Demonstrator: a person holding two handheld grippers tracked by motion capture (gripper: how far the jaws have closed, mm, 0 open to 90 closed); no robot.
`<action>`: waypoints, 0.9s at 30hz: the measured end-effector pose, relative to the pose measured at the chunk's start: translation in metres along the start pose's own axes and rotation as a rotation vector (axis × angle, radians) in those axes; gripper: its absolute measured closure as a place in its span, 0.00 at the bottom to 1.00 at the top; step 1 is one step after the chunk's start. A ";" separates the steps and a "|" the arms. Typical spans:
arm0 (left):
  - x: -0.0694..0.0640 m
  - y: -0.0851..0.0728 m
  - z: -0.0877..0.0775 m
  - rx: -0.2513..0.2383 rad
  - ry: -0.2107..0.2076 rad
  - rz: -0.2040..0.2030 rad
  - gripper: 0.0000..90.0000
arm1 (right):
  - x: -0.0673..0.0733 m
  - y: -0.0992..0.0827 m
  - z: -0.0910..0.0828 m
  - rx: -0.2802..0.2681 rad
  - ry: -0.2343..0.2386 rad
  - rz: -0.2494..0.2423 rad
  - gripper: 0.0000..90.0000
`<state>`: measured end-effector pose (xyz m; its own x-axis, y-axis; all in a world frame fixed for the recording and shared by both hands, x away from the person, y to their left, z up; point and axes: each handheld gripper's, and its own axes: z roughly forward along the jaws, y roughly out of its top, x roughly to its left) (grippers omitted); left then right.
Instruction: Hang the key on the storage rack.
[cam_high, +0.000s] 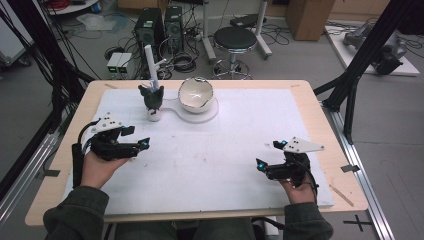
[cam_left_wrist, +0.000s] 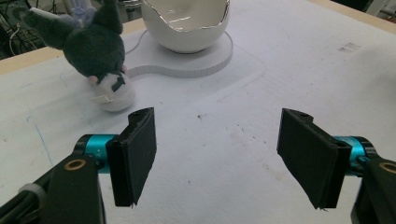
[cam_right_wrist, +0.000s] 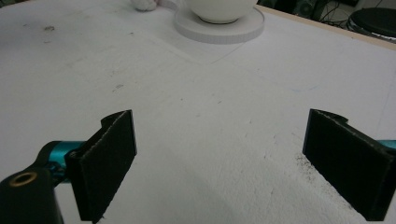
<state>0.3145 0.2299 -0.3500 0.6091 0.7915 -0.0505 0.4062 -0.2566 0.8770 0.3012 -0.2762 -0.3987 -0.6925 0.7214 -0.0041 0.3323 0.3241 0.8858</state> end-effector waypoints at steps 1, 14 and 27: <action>0.000 -0.001 0.000 0.000 0.002 0.000 0.32 | 0.000 0.000 0.000 0.000 0.000 -0.001 0.10; -0.006 -0.008 -0.003 -0.001 0.008 0.004 0.28 | 0.001 0.000 0.001 0.002 0.001 0.002 0.10; -0.008 -0.021 -0.010 0.002 0.009 0.003 0.27 | 0.000 0.000 0.002 0.004 0.004 0.001 0.10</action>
<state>0.2948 0.2343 -0.3631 0.6041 0.7957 -0.0441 0.4059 -0.2597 0.8762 0.3025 -0.2748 -0.3998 -0.6946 0.7194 -0.0012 0.3357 0.3255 0.8839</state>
